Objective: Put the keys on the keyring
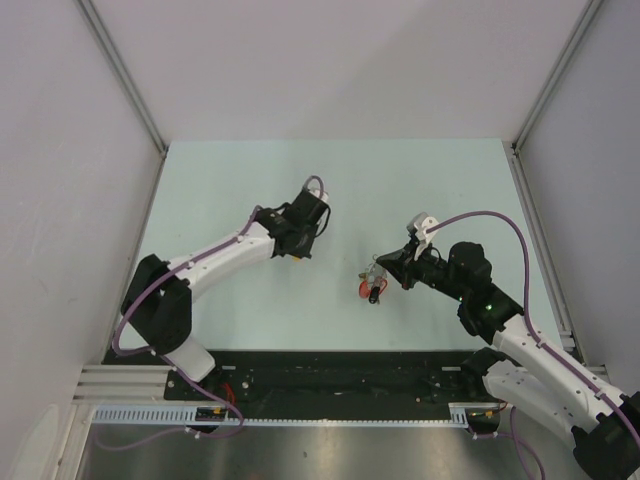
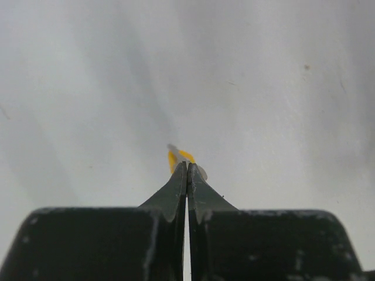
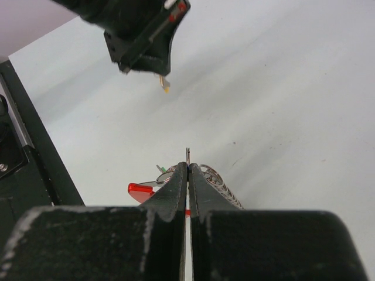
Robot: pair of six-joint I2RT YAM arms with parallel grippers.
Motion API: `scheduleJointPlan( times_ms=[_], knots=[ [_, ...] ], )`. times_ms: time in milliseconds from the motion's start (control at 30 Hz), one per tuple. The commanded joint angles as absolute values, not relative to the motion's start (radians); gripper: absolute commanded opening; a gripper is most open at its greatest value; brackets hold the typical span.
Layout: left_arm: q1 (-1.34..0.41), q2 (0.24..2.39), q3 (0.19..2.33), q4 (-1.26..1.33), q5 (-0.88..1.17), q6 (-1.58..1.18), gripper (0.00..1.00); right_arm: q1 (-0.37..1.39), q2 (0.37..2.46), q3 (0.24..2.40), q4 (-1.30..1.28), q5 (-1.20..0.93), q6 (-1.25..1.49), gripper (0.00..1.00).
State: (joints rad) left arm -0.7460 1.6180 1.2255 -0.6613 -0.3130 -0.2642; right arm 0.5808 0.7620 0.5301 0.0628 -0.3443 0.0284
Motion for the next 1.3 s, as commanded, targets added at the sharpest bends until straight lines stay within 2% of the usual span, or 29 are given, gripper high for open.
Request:
scheduleJointPlan(
  times_ms=[0, 133, 367, 700, 1000, 1267],
  knots=[
    [-0.672, 1.568, 1.263, -0.715, -0.370, -0.357, 0.01, 0.586, 0.742, 0.575, 0.092, -0.334, 0.015, 0.00],
    [-0.663, 1.572, 1.227, -0.729, -0.358, -0.466, 0.00, 0.588, 0.741, 0.574, 0.094, -0.336, 0.018, 0.00],
    [-0.673, 1.575, 1.112, -0.721, -0.212, -0.612, 0.00, 0.589, 0.738, 0.571, 0.098, -0.347, 0.021, 0.00],
    [-0.693, 1.543, 0.970, -0.514, -0.016, -0.781, 0.00, 0.591, 0.746, 0.569, 0.103, -0.356, 0.020, 0.00],
    [-0.663, 1.542, 0.954, -0.411, -0.032, -0.883, 0.00, 0.597, 0.747, 0.569, 0.092, -0.344, 0.017, 0.00],
    [-0.568, 1.528, 0.839, -0.275, -0.024, -1.092, 0.00, 0.601, 0.742, 0.569, 0.086, -0.339, 0.014, 0.00]
  ],
)
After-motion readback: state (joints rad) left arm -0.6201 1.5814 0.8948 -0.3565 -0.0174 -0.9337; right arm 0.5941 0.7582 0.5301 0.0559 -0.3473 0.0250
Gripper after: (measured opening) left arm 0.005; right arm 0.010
